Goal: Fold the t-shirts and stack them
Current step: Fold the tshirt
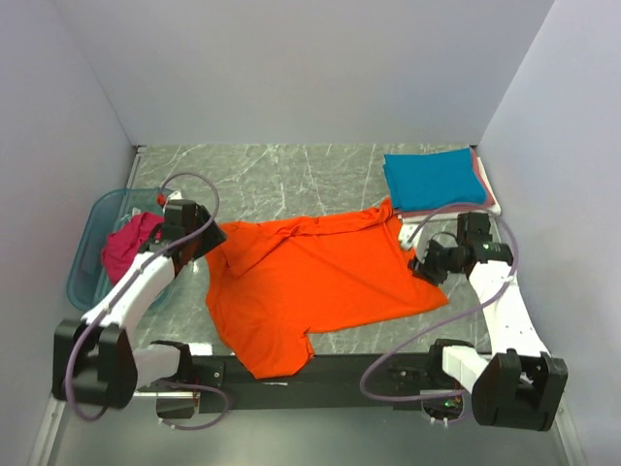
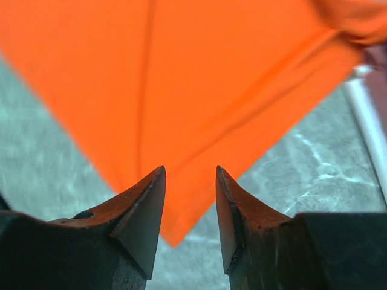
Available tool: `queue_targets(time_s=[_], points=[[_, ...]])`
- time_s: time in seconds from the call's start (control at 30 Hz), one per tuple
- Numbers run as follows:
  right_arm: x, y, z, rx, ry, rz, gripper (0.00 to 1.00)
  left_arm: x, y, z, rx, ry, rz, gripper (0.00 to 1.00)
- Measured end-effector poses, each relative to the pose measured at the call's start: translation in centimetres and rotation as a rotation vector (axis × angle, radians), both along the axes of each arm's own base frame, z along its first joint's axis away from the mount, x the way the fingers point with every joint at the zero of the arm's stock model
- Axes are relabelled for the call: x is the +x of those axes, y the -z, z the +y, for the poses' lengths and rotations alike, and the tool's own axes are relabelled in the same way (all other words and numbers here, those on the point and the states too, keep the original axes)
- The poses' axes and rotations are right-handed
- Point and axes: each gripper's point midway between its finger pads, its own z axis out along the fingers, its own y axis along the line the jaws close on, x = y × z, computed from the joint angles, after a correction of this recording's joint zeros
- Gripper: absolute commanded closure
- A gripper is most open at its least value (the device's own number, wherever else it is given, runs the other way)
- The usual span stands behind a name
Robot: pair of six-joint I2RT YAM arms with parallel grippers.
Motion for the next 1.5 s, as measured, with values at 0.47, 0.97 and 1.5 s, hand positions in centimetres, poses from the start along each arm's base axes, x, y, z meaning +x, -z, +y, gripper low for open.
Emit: queue_targets(time_s=[0.47,0.97,1.5], points=[[5.3,-3.3,0.7,0.305,0.248,0.029,0.55,5.8,3.3,0.8,0.034,0.025,0.095,0.5],[4.9,-3.0,0.7,0.345,0.259,0.048,0.55,7.3,8.1,2.9,0.156,-0.026,0.22,0.83],[5.2,-1.2,0.7,0.355,0.265,0.128,0.55,11.5,5.8,8.1,0.279,-0.104,0.2,0.99]])
